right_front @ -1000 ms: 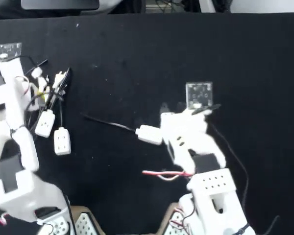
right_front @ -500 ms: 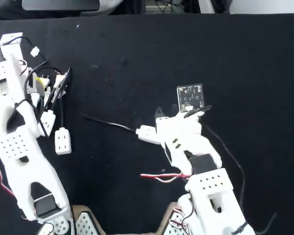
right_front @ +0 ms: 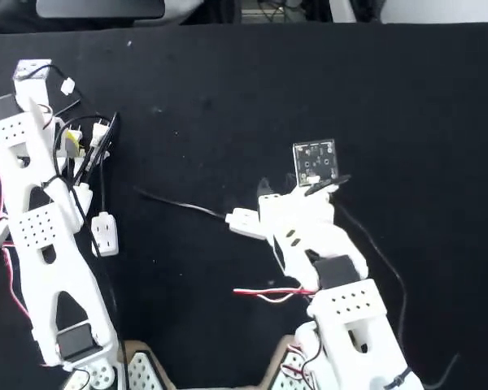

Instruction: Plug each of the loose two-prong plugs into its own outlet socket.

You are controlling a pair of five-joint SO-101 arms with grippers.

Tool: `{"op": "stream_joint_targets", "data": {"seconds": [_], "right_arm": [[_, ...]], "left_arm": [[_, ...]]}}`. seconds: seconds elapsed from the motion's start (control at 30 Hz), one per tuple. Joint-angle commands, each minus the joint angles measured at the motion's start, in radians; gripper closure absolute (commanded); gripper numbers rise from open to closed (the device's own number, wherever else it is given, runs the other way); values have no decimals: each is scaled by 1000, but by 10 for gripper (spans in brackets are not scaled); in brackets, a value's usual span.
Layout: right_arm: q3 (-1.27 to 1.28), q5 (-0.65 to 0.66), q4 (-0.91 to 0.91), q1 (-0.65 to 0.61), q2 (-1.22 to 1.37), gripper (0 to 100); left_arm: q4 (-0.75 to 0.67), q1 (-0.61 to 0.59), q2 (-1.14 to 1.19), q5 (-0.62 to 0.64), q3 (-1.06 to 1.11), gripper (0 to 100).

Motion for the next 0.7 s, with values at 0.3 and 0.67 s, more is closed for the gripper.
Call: {"op": "stream_joint_targets", "data": {"seconds": [0.3, 0.67], "right_arm": [[-12, 8, 0, -12, -28, 853], [-12, 8, 0, -12, -28, 853]], "left_arm": [[61, -99, 41, -31, -97, 772], [63, -97, 38, 17, -16, 776]]}}
